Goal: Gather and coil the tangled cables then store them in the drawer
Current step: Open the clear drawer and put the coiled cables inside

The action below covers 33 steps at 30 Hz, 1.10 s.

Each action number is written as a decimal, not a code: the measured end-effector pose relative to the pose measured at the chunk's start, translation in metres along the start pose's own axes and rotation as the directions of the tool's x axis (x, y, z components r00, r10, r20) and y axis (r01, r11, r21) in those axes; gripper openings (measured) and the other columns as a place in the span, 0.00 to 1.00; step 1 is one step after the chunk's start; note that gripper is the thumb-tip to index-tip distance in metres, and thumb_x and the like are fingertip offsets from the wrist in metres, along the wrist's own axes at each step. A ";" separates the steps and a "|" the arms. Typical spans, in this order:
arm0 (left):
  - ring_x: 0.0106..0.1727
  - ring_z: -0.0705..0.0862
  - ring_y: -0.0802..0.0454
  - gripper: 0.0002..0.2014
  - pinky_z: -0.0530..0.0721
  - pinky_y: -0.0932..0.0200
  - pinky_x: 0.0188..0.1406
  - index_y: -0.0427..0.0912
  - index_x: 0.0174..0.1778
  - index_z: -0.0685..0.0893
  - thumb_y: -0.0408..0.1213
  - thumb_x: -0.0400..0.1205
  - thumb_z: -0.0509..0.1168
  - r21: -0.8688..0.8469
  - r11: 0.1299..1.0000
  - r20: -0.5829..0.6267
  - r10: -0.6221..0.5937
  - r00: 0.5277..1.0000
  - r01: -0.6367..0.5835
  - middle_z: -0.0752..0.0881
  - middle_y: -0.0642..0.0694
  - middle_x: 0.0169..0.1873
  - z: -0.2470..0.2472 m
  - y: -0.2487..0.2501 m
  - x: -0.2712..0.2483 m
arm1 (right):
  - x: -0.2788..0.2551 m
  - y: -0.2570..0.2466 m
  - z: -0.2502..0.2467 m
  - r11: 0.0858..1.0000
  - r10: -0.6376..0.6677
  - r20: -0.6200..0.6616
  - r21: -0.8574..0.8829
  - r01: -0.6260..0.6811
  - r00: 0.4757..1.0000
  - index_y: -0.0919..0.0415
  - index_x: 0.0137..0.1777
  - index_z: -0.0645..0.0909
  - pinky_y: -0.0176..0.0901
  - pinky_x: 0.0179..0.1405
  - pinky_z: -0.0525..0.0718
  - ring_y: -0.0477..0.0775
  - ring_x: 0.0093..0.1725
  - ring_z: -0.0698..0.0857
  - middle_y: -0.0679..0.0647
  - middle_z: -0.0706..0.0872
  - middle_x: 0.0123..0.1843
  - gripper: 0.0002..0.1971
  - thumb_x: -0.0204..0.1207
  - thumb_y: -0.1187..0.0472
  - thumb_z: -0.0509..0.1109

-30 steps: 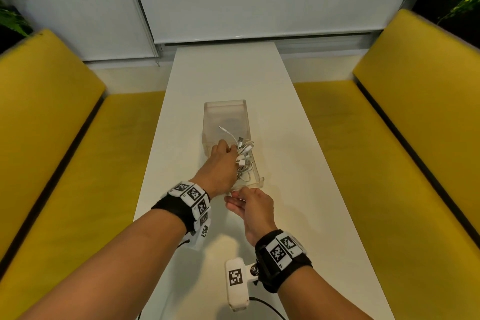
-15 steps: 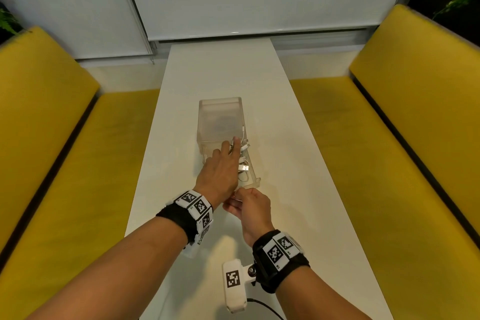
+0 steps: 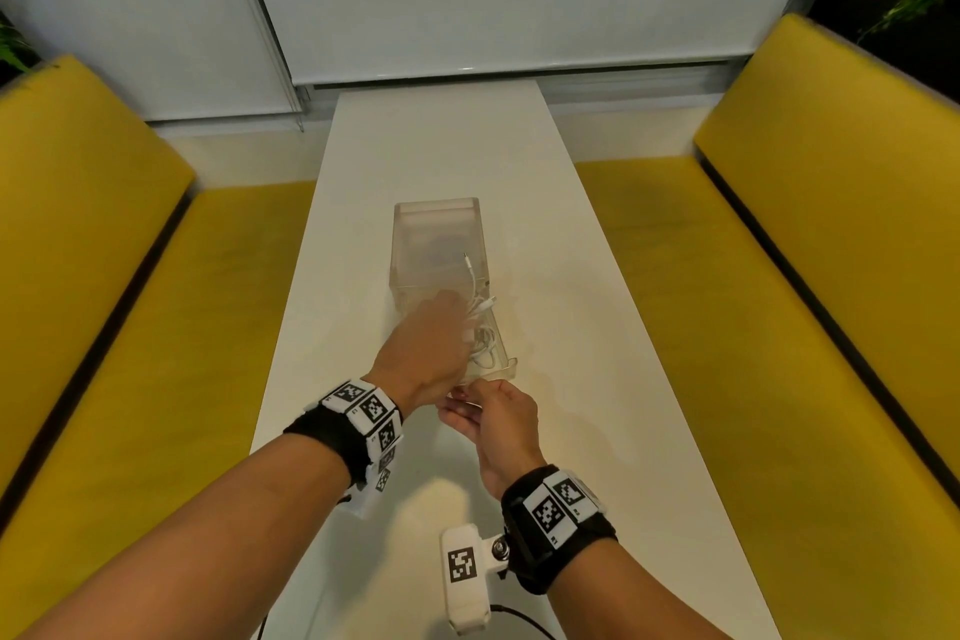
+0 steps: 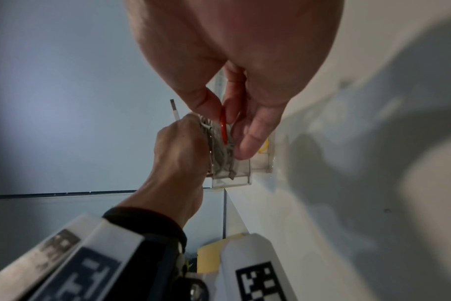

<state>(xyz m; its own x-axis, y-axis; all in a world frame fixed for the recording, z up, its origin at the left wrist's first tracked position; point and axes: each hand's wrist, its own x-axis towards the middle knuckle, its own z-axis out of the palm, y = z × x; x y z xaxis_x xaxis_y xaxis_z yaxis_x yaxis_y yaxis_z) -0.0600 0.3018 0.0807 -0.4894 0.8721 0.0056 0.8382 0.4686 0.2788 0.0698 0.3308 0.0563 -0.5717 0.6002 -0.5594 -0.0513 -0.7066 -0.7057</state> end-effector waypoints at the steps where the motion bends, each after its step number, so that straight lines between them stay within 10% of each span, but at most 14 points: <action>1: 0.65 0.80 0.41 0.23 0.79 0.53 0.52 0.39 0.79 0.73 0.37 0.86 0.59 -0.026 1.000 0.011 -0.016 1.000 0.016 0.76 0.43 0.71 -0.001 -0.002 0.001 | 0.000 0.001 0.001 1.000 -0.002 -0.002 -0.002 0.002 1.000 0.73 0.47 0.82 0.53 0.48 0.92 0.65 0.44 0.92 0.68 0.90 0.43 0.05 0.80 0.74 0.65; 6: 0.54 0.79 0.41 0.38 0.78 0.52 0.46 0.50 0.91 0.48 0.34 0.87 0.60 -0.045 0.996 -0.011 -0.074 0.997 0.074 0.77 0.42 0.59 0.001 0.005 0.003 | -0.001 0.002 0.003 1.000 -0.011 -0.013 -0.007 0.011 1.000 0.70 0.43 0.81 0.53 0.48 0.92 0.65 0.43 0.92 0.69 0.90 0.42 0.05 0.80 0.73 0.65; 23: 0.82 0.65 0.44 0.33 0.70 0.47 0.82 0.37 0.86 0.68 0.25 0.81 0.60 -0.165 0.969 -0.005 0.188 0.982 -0.186 0.67 0.42 0.85 -0.004 -0.013 0.001 | -0.005 0.004 0.005 1.000 0.001 -0.023 0.015 0.000 1.000 0.75 0.49 0.84 0.49 0.45 0.92 0.64 0.43 0.92 0.68 0.91 0.42 0.06 0.79 0.74 0.66; 33: 0.70 0.75 0.47 0.18 0.80 0.44 0.63 0.47 0.71 0.79 0.37 0.84 0.58 -0.097 0.993 0.071 0.077 0.994 -0.070 0.86 0.50 0.61 -0.013 -0.008 0.009 | -0.009 0.001 0.009 1.000 -0.008 -0.021 0.017 0.008 1.000 0.74 0.48 0.84 0.52 0.49 0.92 0.65 0.45 0.92 0.68 0.91 0.43 0.05 0.79 0.74 0.67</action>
<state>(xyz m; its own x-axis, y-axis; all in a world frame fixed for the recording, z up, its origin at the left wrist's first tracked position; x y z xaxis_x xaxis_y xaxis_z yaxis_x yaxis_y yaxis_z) -0.0742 0.3040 0.0906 -0.4046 0.9135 -0.0414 0.8434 0.3903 0.3694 0.0673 0.3213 0.0641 -0.5543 0.6133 -0.5627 -0.0700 -0.7080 -0.7028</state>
